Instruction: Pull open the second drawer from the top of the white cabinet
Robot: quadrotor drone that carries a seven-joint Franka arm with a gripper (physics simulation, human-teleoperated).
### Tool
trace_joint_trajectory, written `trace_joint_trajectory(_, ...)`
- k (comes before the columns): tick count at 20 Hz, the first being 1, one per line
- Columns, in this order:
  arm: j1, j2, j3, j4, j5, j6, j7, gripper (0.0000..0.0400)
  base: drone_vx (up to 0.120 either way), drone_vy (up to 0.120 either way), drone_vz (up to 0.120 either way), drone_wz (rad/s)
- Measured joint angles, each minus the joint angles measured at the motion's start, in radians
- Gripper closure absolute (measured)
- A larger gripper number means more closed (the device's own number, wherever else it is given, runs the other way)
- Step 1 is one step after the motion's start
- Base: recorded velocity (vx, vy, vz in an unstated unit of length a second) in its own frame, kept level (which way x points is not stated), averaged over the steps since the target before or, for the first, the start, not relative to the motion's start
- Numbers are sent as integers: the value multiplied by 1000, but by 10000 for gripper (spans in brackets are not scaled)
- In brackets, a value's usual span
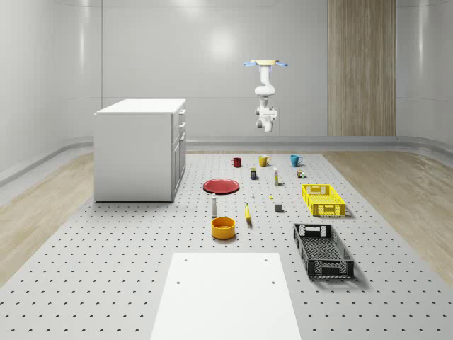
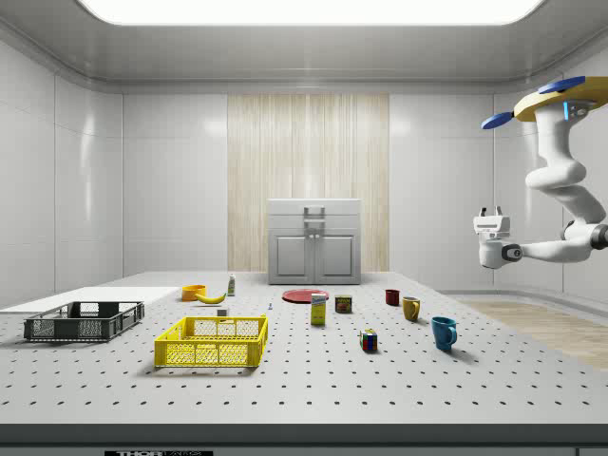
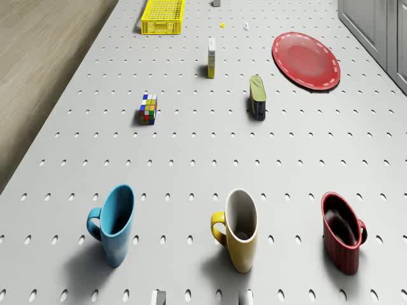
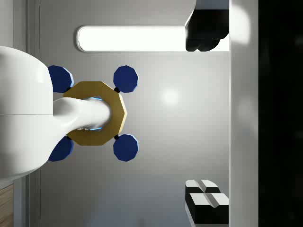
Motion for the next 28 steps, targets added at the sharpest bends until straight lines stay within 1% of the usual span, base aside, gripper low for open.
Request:
trace_joint_trajectory(2, -1, 3, 1, 42, 0, -37, -1, 53, 0, 0, 0, 0)
trace_joint_trajectory(5, -2, 19, 1, 106, 1, -84, -1, 78, 0, 0, 0, 0)
trace_joint_trajectory(9, -4, 47, 2, 189, 1, -135, -2, 92, 0, 0, 0, 0)
trace_joint_trajectory(12, -4, 65, 3, 236, 2, -162, -2, 96, 0, 0, 0, 0)
trace_joint_trajectory(16, -5, 79, 3, 273, 2, -182, -3, 99, 0, -10, 0, 0)
trace_joint_trajectory(20, -6, 84, 3, 289, 2, -189, -3, 99, 0, -120, 0, 0)
trace_joint_trajectory(24, -7, 85, 4, 295, 2, -191, -3, 100, 120, -120, 0, 0)
trace_joint_trajectory(28, -7, 85, 4, 296, 2, -189, -3, 100, 120, -120, 120, 0)
